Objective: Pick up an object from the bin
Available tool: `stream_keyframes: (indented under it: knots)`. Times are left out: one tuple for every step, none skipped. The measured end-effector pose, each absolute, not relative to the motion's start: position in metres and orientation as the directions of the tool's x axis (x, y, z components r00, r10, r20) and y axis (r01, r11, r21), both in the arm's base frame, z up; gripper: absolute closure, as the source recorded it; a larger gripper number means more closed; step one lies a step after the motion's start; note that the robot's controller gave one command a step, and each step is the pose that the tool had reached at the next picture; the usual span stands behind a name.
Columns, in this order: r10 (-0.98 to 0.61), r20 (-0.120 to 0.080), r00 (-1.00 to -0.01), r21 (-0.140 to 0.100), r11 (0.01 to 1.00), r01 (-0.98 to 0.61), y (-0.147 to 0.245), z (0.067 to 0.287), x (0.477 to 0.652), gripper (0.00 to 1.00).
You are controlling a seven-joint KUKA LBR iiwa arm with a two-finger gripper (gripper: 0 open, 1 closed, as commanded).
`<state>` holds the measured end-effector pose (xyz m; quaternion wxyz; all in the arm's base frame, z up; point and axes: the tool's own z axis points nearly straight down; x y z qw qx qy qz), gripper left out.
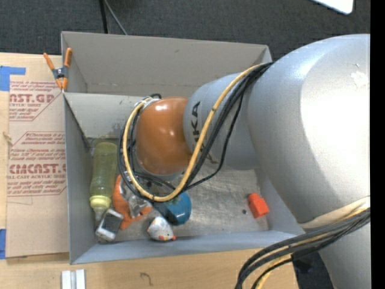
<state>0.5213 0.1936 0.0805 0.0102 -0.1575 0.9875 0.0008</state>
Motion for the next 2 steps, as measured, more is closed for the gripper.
stream_keyframes:
  knots:
    - [-0.351,-0.018,-0.936,0.006,0.936,-0.351,0.1784,0.0775,0.5327,0.0]
    - [-0.349,-0.029,-0.937,0.005,0.937,-0.349,0.1782,0.0807,0.5362,1.0]
